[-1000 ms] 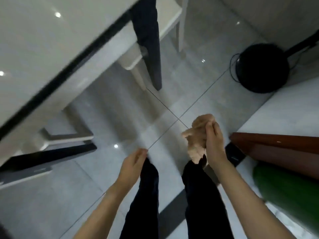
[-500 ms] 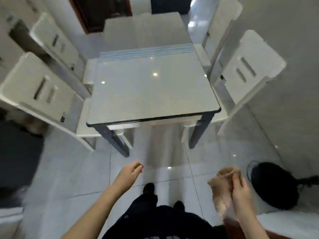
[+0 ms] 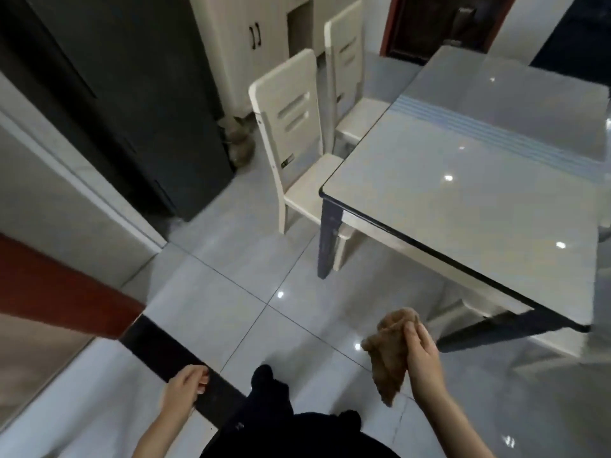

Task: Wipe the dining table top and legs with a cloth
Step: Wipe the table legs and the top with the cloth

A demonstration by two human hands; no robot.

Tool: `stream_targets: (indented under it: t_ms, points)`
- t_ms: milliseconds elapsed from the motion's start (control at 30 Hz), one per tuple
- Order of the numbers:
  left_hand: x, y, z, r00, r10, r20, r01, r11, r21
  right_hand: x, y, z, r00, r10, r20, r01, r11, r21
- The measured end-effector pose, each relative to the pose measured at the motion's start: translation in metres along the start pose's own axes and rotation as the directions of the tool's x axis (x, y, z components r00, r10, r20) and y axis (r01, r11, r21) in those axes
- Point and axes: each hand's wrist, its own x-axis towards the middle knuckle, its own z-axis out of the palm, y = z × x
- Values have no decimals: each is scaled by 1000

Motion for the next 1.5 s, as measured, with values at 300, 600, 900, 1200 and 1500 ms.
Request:
stream_targets:
  t_ms: [300, 600, 900, 1200, 1500]
  points:
    - [67, -11, -111, 997, -77, 1, 77, 997, -31, -12, 6, 127, 1000, 0, -31, 1, 999, 32]
    - [172, 104, -170, 960, 140, 244, -178, 974, 141, -31, 2, 201, 966, 30, -258, 10, 989, 150]
    - [221, 250, -75, 769, 306, 561, -478, 858, 189, 21, -51, 236, 907, 2, -421, 111, 963, 246]
    - [278, 363, 25, 546, 274, 792, -719, 638, 274, 144, -83, 264, 850, 70, -523, 121, 939, 321]
    - [369, 404, 164, 387, 194, 901, -816, 527, 237, 242, -58, 299, 743, 139, -654, 158, 914, 374]
